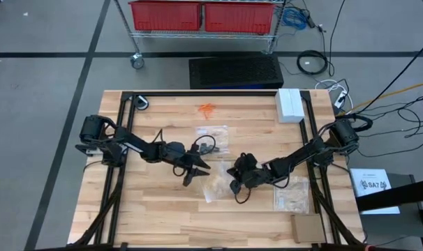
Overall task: Sort rubber bands
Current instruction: Close the zip bag
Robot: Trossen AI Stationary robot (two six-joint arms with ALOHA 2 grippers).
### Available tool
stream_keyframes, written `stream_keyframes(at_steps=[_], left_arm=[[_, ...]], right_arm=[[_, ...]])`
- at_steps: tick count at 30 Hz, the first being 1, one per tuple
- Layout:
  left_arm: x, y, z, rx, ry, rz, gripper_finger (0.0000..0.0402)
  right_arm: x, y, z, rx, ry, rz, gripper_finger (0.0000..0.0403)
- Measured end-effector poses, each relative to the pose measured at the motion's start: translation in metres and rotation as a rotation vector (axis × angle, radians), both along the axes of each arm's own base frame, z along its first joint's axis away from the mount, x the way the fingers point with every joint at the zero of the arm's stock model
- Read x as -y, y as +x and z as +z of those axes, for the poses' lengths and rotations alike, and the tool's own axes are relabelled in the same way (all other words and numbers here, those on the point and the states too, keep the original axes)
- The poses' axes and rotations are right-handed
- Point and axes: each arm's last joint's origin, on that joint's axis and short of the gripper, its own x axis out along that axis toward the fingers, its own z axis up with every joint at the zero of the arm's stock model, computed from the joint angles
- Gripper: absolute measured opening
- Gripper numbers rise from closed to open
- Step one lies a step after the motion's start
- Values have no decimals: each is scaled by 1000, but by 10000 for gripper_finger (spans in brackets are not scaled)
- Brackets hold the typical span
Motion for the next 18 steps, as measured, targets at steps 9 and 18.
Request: stream_keyframes(at_steps=[9,18], left_arm=[[0,0,0,-2,-2,2,143],[0,1,2,16,-3,6,143]], right_arm=[[-14,21,30,-113,-144,180,1],[-33,26,52,-142,-170,236,0]])
